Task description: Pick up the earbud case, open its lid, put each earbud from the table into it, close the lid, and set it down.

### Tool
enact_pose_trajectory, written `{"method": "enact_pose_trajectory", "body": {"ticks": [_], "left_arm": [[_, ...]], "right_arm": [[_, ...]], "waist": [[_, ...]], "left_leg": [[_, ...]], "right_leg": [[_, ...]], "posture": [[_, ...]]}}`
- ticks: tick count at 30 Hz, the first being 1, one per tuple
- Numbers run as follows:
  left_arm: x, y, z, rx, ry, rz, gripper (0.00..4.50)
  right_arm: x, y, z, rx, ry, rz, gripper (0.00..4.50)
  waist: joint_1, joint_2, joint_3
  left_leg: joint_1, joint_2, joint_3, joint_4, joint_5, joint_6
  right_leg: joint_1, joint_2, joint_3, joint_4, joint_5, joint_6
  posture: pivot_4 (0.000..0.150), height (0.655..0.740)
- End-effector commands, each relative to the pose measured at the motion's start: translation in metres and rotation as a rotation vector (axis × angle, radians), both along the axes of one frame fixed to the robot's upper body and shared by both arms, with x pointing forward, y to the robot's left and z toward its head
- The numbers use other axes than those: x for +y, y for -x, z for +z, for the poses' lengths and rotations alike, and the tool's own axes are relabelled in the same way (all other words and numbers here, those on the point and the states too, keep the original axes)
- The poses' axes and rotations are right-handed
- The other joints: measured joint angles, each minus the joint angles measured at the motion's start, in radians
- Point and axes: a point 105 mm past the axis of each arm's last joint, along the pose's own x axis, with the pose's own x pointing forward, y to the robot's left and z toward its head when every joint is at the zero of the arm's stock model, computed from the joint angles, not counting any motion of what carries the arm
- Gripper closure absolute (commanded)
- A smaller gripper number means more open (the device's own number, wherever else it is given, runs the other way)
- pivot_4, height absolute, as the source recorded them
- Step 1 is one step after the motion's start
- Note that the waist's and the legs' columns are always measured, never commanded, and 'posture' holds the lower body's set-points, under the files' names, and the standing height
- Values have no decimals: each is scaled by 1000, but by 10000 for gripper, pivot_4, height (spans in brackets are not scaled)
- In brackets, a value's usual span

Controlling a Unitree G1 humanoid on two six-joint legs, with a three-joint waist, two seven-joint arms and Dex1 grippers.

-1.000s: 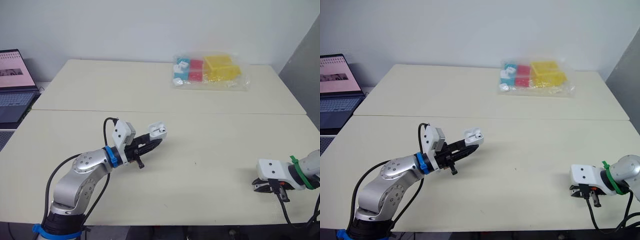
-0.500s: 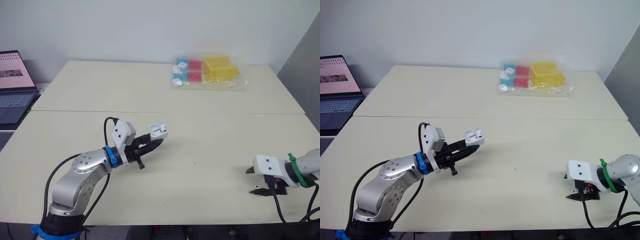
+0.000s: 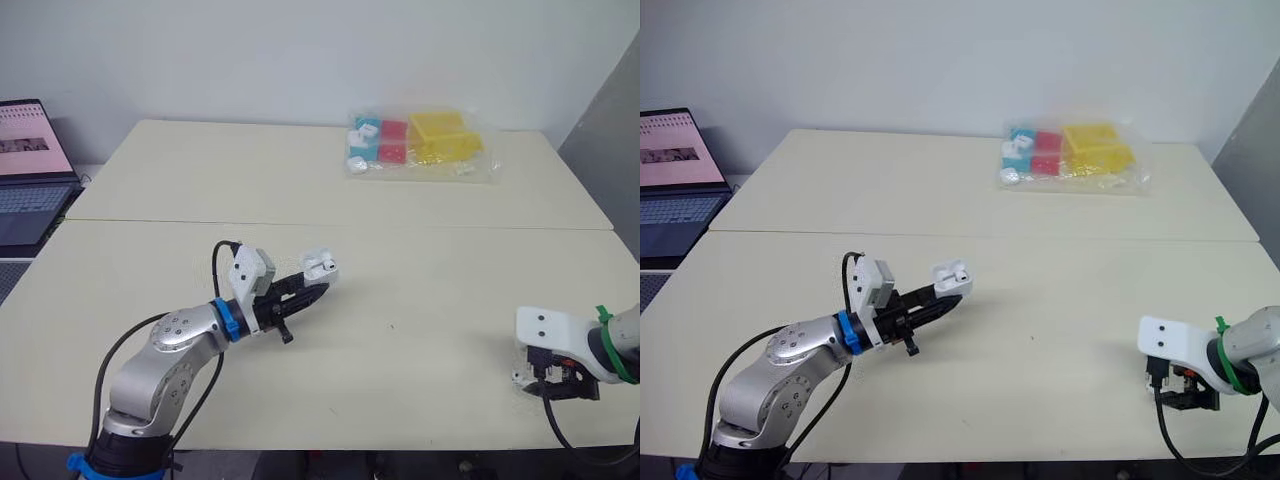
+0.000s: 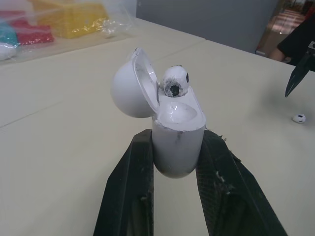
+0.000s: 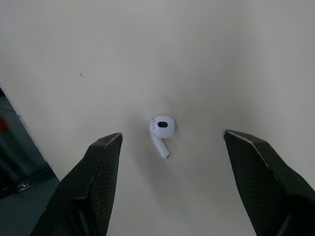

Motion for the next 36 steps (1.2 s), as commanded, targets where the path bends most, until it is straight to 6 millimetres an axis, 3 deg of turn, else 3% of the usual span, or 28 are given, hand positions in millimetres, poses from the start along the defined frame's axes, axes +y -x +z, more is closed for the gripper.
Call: {"method": "enact_pose_trajectory", "body": {"ticks": [1, 18, 22, 24, 28, 29, 36], "left_arm": [[-6, 5, 10, -54, 19, -19, 37000], [-7, 7, 10, -51, 20, -19, 37000], [-6, 5, 10, -53, 19, -19, 37000], [-7, 5, 10, -54, 19, -20, 37000], [-7, 4, 10, -56, 19, -20, 37000], [-7, 4, 10, -56, 19, -20, 37000], [-6, 2, 11, -62, 20, -21, 37000]], "right_arm": [[4, -2, -3, -9, 13, 19, 10893], [4, -5, -26, -4, 16, -2, 10893], [3, -4, -27, 0, 20, -5, 19815], [4, -3, -28, 1, 18, -7, 27888], [4, -3, -28, 1, 17, -7, 39483], [5, -3, -28, 0, 15, -9, 41141], [2, -5, -15, -16, 1, -15, 41126]], "waist": [[-1, 0, 0], [-1, 0, 0], [-1, 0, 0], [-1, -1, 0], [-1, -1, -1], [-1, -1, -1], [0, -1, -1]], "left_leg": [[0, 0, 0, 0, 0, 0], [-2, 0, -1, 0, 0, 0], [-2, 0, -1, 1, 0, 0], [-2, 0, -1, 1, 0, 0], [-2, 0, -1, 1, 0, 0], [-2, 0, -1, 1, 0, 0], [-2, 0, -1, 1, 0, 0]], "right_leg": [[0, 0, 0, 0, 0, 0], [-1, 0, -1, 0, 0, 0], [-1, 0, -1, 0, 0, 0], [-1, 0, -1, 0, 0, 1], [-1, 1, -1, 0, 0, 1], [-1, 1, -1, 0, 0, 1], [-1, 1, -1, 0, 0, 1]], "posture": [[1500, 7400], [1500, 7400], [1500, 7400], [1500, 7400], [1500, 7400], [1500, 7400], [1500, 7400]]}}
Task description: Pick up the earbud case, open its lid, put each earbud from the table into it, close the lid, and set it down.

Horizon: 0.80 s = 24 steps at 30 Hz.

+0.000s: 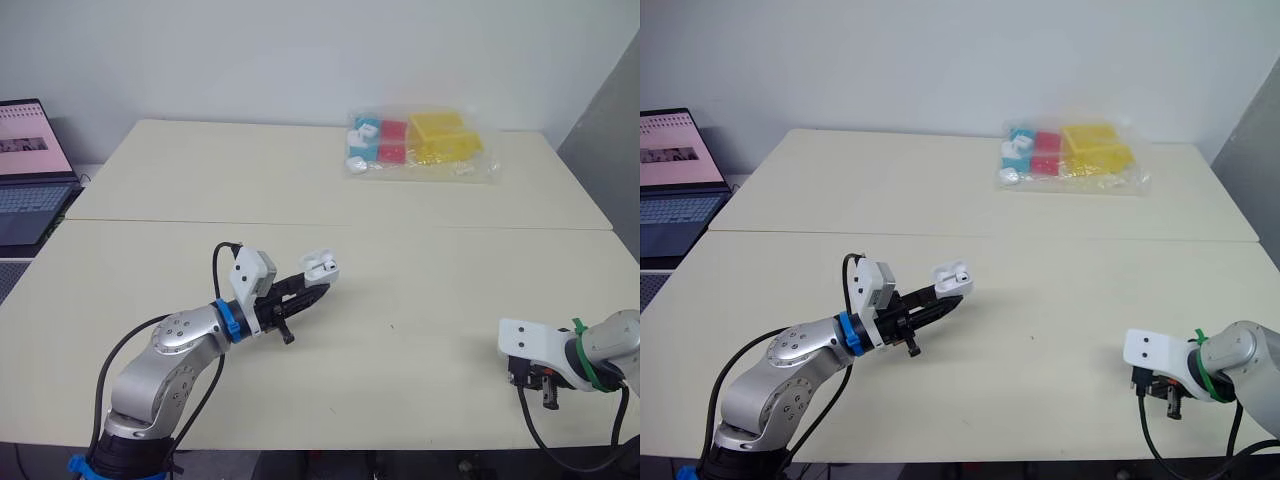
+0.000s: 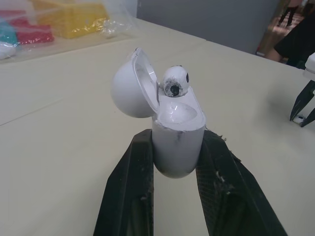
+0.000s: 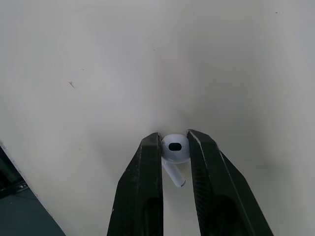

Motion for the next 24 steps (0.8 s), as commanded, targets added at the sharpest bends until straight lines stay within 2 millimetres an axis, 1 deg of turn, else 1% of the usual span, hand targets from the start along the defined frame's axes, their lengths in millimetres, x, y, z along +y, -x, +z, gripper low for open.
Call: {"method": "enact_pose_trajectory", "body": {"ticks": [1, 2, 4, 5, 6, 8, 10, 12, 13, 14, 16, 18, 20, 21, 24], "left_arm": [[-6, 1, 10, -50, 14, -30, 37000], [-6, 0, 10, -53, 15, -30, 37000], [-7, -3, 14, -68, 29, -33, 37000], [-9, -5, 17, -80, 40, -37, 37000], [-10, -7, 19, -88, 48, -41, 37000], [-14, -12, 28, -113, 84, -46, 37000], [-17, -17, 33, -130, 103, -50, 37000], [-20, -20, 35, -143, 108, -57, 37000], [-24, -22, 38, -158, 111, -70, 37000], [-26, -23, 40, -169, 114, -79, 37000], [-33, -26, 44, -189, 114, -98, 37000], [-35, -30, 44, -194, 109, -104, 37000], [-37, -32, 41, -199, 74, -113, 37000], [-38, -34, 40, -201, 68, -118, 37000], [-40, -36, 42, -210, 51, -131, 37000]], "right_arm": [[-2, -3, 11, -27, -3, -7, 41126], [-1, -4, 13, -32, -12, -6, 41126], [9, -7, 31, -69, -75, 8, 41126], [20, -10, 43, -99, -141, 24, 41126], [27, -11, 52, -118, -185, 36, 41126], [52, -21, 76, -197, -363, 46, 41126], [71, -27, 93, -237, -508, 42, 41126], [84, -30, 103, -255, -602, 36, 41126], [97, -35, 114, -295, -716, 31, 41126], [105, -37, 122, -318, -794, 27, 41126], [124, -45, 142, -398, -1006, 12, 41127], [137, -49, 154, -456, -1161, -1, 41126], [145, -52, 161, -509, -1262, -24, 41127], [149, -53, 164, -527, -1320, -26, 41127], [164, -54, 158, -538, -1397, -54, 41127]], "waist": [[0, 0, 0], [0, 0, 0], [0, 1, 0], [0, 1, 0], [0, 1, 0], [-1, 0, 0], [-1, 0, 0], [-1, 0, 0], [0, 0, 0], [-1, -1, 0], [-1, -1, 0], [-1, -1, 0], [-1, 0, 0], [-1, 0, 0], [-1, 0, 0]], "left_leg": [[0, 0, 0, 0, 0, 0], [0, 0, 0, 0, 0, 0], [0, 0, 0, 0, 0, 0], [0, 0, 0, 0, 0, 0], [0, -1, 0, 0, 0, 0], [0, -1, 0, 0, 0, 0], [0, -1, -1, 1, 0, 0], [-1, -1, -1, 1, 0, 0], [-1, -1, -1, 1, 0, 0], [-1, -1, -1, 0, 0, 0], [-2, 0, -2, 0, 0, 0], [-4, 0, -2, 1, 0, 0], [-6, 0, -2, 0, 0, 0], [-6, 0, -2, 0, 0, 0], [-7, 0, -2, 0, 0, 0]], "right_leg": [[0, 0, 0, 0, 0, 0], [0, 0, 0, 0, 0, 0], [0, 1, 0, 0, 0, 0], [0, 2, 0, 0, 0, 0], [0, 2, 0, 0, 0, 0], [0, 4, 0, 0, 0, 0], [0, 7, 0, 0, 1, 0], [0, 8, 0, 0, 1, 0], [0, 8, 0, 0, 1, 0], [0, 9, 0, 0, 1, 0], [-1, 9, 1, 0, 1, -1], [-2, 9, 0, 1, 1, -1], [-4, 9, 0, 1, 4, -5], [-4, 9, 0, 0, 4, -5], [-5, 8, 0, 0, 4, -5]], "posture": [[1500, 7400], [1500, 7400], [1500, 7400], [1500, 7400], [1500, 7400], [1500, 7400], [1500, 7400], [1500, 7400], [1500, 7400], [1500, 7400], [1500, 7400], [1500, 7400], [1500, 7400], [1500, 7400], [1500, 7400]]}}
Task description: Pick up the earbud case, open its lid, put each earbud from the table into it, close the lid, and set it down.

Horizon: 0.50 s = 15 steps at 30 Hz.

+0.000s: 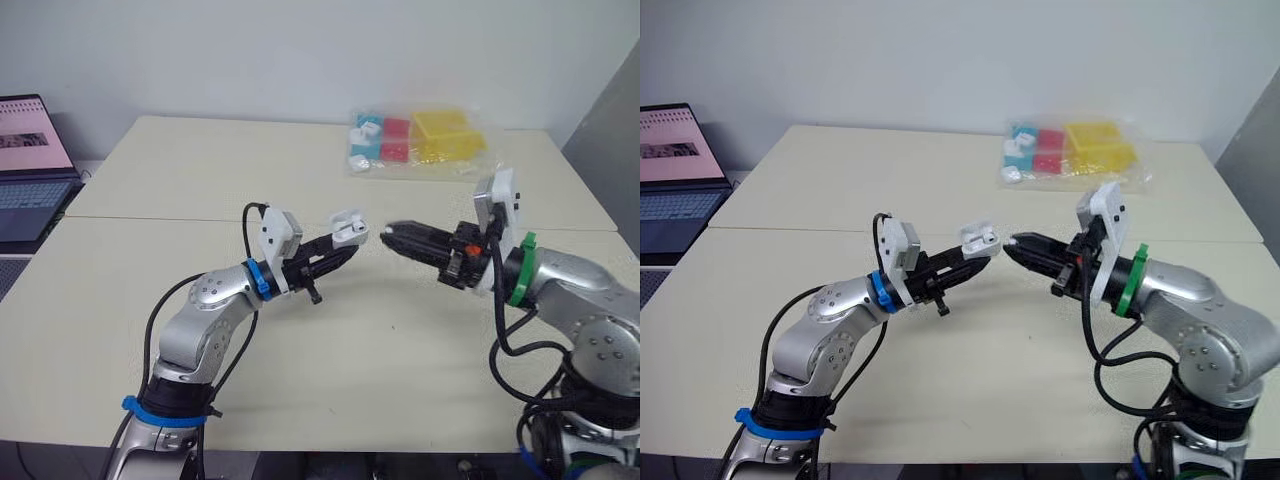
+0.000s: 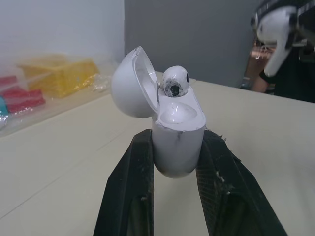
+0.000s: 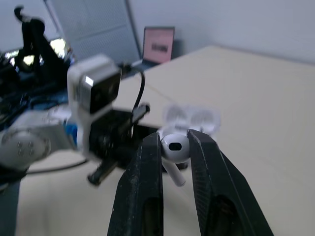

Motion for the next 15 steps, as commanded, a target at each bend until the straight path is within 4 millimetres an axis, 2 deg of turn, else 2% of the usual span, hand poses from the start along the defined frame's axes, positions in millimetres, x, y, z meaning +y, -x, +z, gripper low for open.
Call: {"method": "enact_pose_trajectory", "body": {"ticks": [1, 9, 15], "left_arm": [[-5, 0, 14, -73, -15, -31, 37000], [-7, -5, 19, -83, -33, -42, 37000], [-7, -5, 21, -75, -20, -47, 37000]], "right_arm": [[15, 4, 3, -58, -76, -20, 41127], [41, -7, 10, -116, -161, -35, 41127], [44, -15, 5, -134, -162, -59, 41127]], "waist": [[0, 0, 0], [-3, 1, 0], [-3, 1, 0]], "left_leg": [[0, 0, 0, 0, 0, 0], [0, 0, 0, 0, 0, 0], [-1, 1, 0, 0, 0, 0]], "right_leg": [[0, 0, 0, 0, 0, 0], [-2, 2, 0, 2, 0, 0], [-3, 2, 0, 2, 1, -1]], "posture": [[1500, 7400], [1500, 7400], [1500, 7400]]}}
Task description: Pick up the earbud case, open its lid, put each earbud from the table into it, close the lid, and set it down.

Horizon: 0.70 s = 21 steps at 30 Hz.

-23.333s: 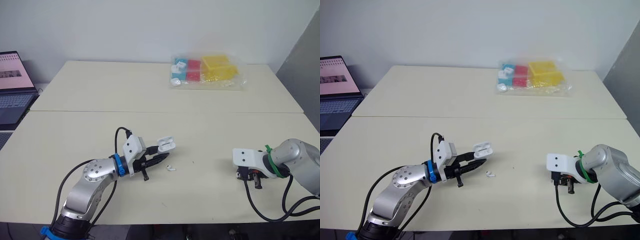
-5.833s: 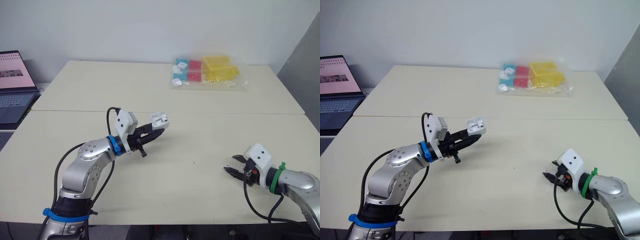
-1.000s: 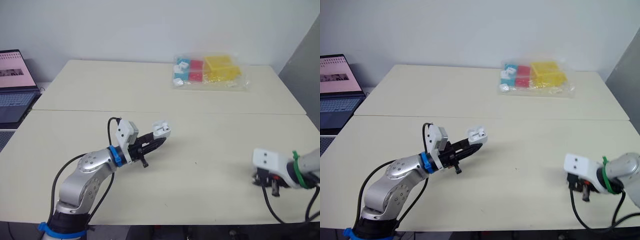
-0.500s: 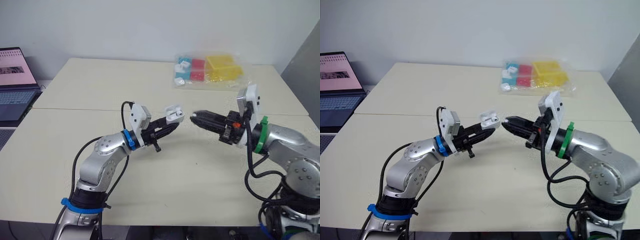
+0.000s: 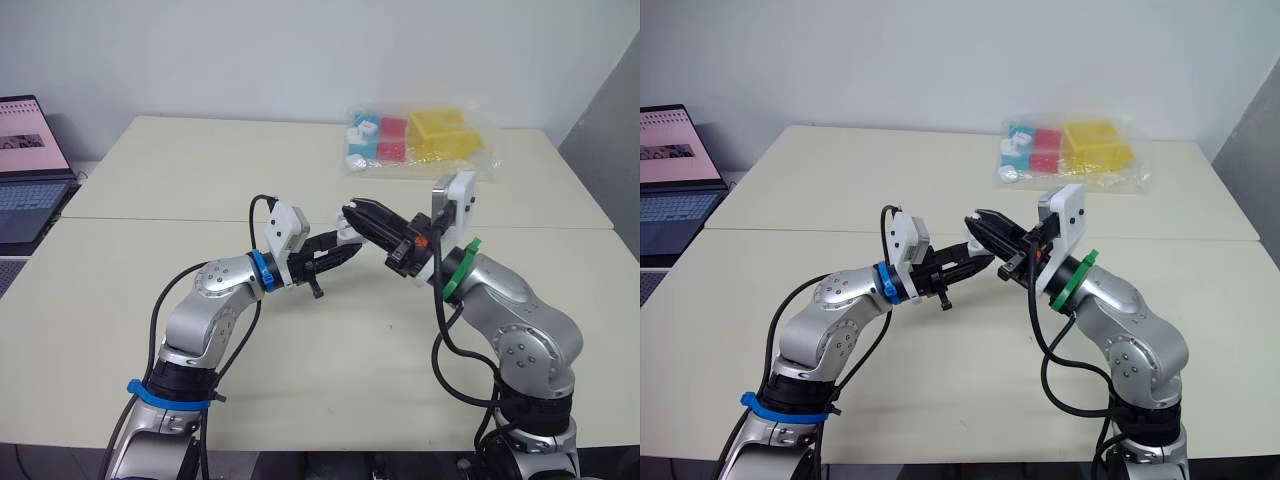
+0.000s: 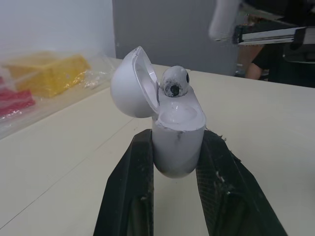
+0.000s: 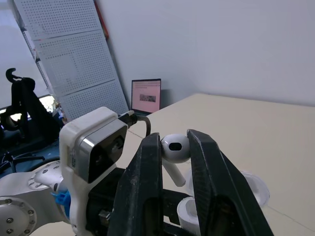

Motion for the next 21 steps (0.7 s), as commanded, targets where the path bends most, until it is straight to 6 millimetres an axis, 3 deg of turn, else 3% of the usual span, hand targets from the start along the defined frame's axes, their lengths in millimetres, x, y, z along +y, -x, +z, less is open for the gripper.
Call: {"method": "enact_pose_trajectory", "body": {"ticks": [1, 21], "left_arm": [[-1, 3, 15, -46, 21, -16, 37000], [1, 1, 21, -44, 48, -10, 37000]], "right_arm": [[1, -1, 5, -66, -5, -17, 41126], [6, -6, -24, -47, 26, -23, 41127]], "waist": [[0, 0, 0], [0, 0, 0]], "left_leg": [[0, 0, 0, 0, 0, 0], [0, 0, 0, 0, 0, 0]], "right_leg": [[0, 0, 0, 0, 0, 0], [0, 0, 0, 0, 0, 0]], "posture": [[1500, 7400], [1500, 7400]]}}
